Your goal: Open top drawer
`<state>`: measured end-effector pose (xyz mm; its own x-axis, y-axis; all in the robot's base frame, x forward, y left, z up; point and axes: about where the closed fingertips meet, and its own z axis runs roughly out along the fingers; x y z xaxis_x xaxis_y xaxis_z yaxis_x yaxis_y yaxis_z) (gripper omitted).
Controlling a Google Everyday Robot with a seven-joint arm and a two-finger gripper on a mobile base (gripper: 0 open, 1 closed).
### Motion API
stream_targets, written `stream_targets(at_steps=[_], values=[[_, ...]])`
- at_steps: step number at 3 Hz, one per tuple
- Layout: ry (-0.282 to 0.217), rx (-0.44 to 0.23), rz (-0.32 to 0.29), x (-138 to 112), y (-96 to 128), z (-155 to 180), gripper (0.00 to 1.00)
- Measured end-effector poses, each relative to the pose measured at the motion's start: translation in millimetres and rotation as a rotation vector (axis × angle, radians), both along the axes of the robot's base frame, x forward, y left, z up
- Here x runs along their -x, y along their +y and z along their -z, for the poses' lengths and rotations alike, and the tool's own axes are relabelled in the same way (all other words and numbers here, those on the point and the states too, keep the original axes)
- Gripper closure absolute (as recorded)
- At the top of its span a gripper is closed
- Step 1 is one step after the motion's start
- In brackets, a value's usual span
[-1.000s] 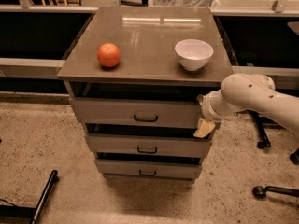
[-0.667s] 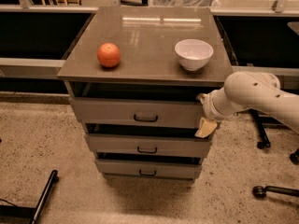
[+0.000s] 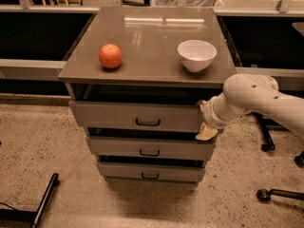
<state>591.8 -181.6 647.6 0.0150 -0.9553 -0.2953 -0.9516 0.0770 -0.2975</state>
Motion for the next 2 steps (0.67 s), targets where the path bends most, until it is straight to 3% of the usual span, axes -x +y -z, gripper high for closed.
stream_targets(at_steps=[1, 2], values=[[0.0, 0.0, 0.0, -0.6, -0.1, -1.6, 0.41], [0.0, 0.0, 0.0, -0.6, -0.1, -2.1, 0.22]])
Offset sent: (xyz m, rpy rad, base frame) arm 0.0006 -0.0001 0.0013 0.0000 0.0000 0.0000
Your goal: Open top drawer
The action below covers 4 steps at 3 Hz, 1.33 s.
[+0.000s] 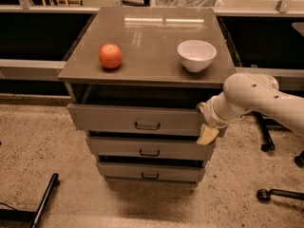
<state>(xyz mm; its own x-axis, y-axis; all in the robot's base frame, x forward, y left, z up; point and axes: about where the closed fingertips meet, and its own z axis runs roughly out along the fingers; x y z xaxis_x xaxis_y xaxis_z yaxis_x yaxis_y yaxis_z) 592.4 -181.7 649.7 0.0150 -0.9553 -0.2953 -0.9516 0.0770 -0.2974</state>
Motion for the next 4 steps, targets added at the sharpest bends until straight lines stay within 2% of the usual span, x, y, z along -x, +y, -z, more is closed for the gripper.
stream_targets(at_steps=[1, 2, 3, 4], values=[[0.005, 0.0, -0.001, 0.2, 0.2, -3.8, 0.59], [0.067, -0.005, -0.019, 3.0, 3.3, -1.4, 0.59], [0.067, -0.005, -0.019, 2.8, 3.2, -6.8, 0.76], [0.067, -0.005, -0.019, 2.8, 3.2, -10.7, 0.65]])
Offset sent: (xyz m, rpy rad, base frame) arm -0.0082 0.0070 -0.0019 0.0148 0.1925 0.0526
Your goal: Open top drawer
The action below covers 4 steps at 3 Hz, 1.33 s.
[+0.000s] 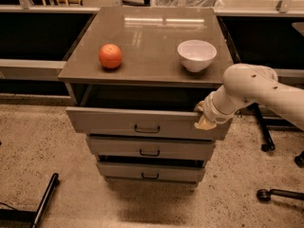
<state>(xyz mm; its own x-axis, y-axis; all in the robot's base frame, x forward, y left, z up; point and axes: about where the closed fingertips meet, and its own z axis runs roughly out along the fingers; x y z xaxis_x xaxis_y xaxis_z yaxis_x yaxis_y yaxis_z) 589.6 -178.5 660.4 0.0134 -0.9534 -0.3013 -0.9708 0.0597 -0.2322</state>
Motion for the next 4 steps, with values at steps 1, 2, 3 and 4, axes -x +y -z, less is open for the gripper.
stream_targets(at_steps=[1, 2, 3, 4], values=[[0.0, 0.0, 0.0, 0.0, 0.0, 0.0, 0.42], [0.0, 0.0, 0.0, 0.0, 0.0, 0.0, 0.19], [0.0, 0.0, 0.0, 0.0, 0.0, 0.1, 0.0], [0.015, 0.005, 0.0, 1.3, 0.5, 2.7, 0.0]])
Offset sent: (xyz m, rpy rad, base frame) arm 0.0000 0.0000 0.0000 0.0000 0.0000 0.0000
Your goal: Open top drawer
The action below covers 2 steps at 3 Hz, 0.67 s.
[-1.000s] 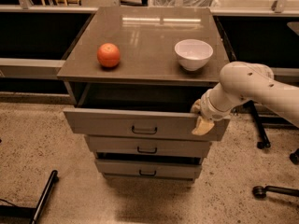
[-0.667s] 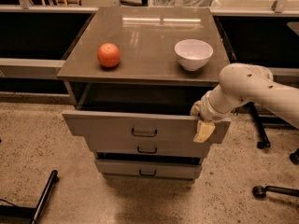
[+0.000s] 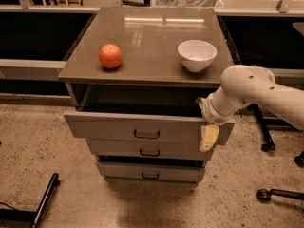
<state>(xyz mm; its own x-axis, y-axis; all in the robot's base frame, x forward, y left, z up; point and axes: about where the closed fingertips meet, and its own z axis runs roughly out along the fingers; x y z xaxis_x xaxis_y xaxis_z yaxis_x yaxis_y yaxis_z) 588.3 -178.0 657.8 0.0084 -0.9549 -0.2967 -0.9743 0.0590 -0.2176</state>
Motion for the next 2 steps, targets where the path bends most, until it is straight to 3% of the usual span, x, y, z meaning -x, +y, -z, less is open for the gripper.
stream_targets(at_steps=[1, 2], values=[[0.06, 0.021, -0.007, 6, 0, 7, 0.0], [0.151, 0.022, -0.03, 18, 3, 9, 0.19]])
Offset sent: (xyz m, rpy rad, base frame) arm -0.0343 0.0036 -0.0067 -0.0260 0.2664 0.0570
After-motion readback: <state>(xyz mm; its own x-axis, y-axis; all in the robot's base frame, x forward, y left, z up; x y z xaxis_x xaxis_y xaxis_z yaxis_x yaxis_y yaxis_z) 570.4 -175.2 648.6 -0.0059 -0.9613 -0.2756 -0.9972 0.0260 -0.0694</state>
